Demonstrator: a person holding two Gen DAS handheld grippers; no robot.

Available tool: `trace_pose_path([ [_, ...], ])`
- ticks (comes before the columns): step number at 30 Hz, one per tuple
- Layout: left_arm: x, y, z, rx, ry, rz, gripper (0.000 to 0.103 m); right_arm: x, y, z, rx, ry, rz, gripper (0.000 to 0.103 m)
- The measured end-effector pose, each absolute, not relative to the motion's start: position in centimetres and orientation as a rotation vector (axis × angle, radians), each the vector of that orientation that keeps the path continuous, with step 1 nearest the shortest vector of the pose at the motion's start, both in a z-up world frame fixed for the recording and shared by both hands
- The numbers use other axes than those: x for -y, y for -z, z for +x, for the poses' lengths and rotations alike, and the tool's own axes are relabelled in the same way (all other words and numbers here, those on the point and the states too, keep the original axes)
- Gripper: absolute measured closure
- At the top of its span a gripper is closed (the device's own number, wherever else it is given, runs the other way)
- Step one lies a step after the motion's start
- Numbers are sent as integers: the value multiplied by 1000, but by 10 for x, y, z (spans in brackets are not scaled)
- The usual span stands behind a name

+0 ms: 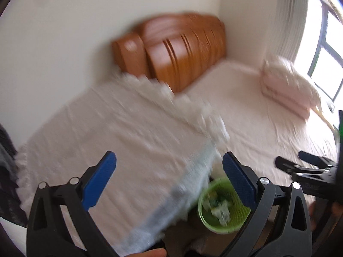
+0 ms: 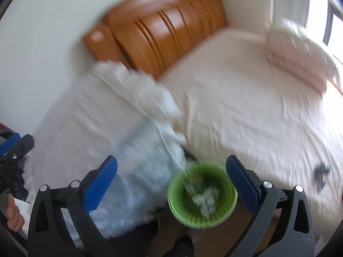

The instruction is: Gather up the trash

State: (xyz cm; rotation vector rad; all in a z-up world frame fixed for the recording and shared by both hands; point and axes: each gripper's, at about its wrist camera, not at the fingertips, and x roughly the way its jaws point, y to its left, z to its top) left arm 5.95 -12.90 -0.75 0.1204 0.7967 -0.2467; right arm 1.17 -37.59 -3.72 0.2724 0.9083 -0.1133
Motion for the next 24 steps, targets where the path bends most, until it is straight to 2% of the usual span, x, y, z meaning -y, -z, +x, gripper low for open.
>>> trace_pose_path([
  [3,106,-33,67,-700,175,82,8,357,-24,22,-767,67,209,2],
  [9,75,-67,74,-614,72,40,8,329,-83,25,-622,-12,136,2],
  [24,62,-60,75,-654,2,-13,8,293,-84,32,-630,-112,88,2],
])
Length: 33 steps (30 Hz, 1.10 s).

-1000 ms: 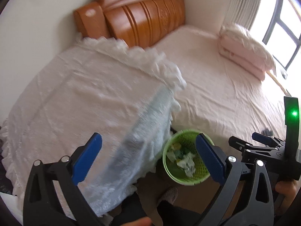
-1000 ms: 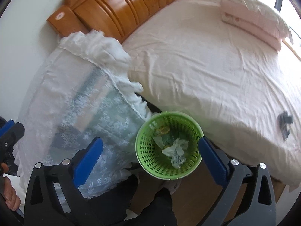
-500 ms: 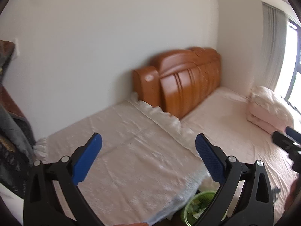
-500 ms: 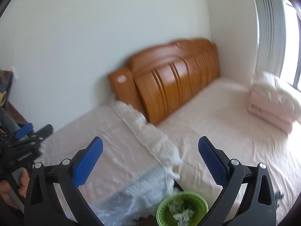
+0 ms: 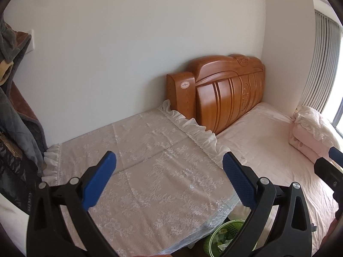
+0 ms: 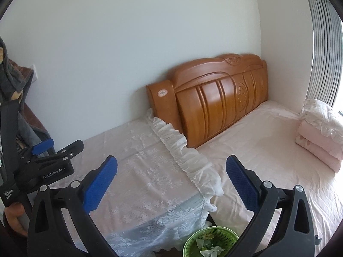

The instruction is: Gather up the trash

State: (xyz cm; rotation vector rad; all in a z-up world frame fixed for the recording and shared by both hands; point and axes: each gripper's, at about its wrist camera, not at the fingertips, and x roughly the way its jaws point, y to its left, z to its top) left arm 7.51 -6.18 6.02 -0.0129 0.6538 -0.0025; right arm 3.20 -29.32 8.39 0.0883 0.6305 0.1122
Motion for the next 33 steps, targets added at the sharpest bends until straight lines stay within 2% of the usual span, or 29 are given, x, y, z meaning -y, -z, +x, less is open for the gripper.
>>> trace_pose_path([
  [33,59,-52,79,-697,8,-34,8,290,-69,37,-666,-103,82,2],
])
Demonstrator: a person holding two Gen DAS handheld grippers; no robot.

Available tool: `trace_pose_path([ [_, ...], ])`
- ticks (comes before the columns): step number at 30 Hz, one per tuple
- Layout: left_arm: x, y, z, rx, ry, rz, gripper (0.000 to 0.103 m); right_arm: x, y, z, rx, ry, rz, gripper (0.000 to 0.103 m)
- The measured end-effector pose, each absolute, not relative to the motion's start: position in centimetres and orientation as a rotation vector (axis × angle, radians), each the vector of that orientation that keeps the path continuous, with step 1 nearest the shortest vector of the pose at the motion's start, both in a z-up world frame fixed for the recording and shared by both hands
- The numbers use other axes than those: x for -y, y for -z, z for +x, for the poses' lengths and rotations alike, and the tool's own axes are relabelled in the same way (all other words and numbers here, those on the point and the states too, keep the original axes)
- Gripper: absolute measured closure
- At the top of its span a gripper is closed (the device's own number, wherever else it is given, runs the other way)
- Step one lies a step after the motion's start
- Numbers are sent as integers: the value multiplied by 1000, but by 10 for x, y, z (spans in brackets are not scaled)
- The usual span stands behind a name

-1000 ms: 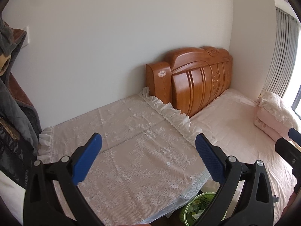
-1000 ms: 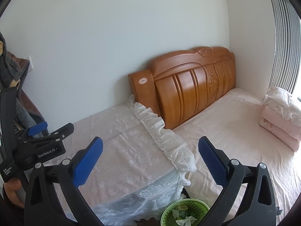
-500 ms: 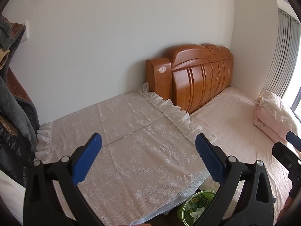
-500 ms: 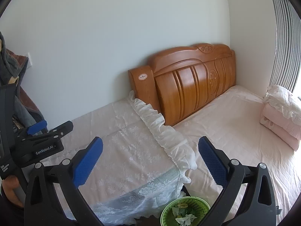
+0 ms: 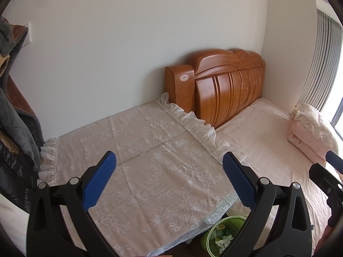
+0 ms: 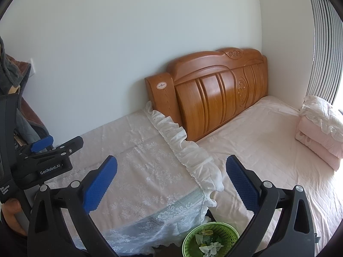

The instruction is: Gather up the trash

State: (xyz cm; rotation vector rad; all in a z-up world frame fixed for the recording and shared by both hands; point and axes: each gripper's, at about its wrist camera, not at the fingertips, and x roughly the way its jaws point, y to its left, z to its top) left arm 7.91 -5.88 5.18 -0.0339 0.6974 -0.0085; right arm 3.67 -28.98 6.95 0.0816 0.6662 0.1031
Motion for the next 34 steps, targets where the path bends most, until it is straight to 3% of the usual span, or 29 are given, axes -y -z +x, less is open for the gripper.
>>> trace_pose_path([
  [34,55,-41,88,-709,21,-28,8,288,-58,39,-708,-113,63,2],
])
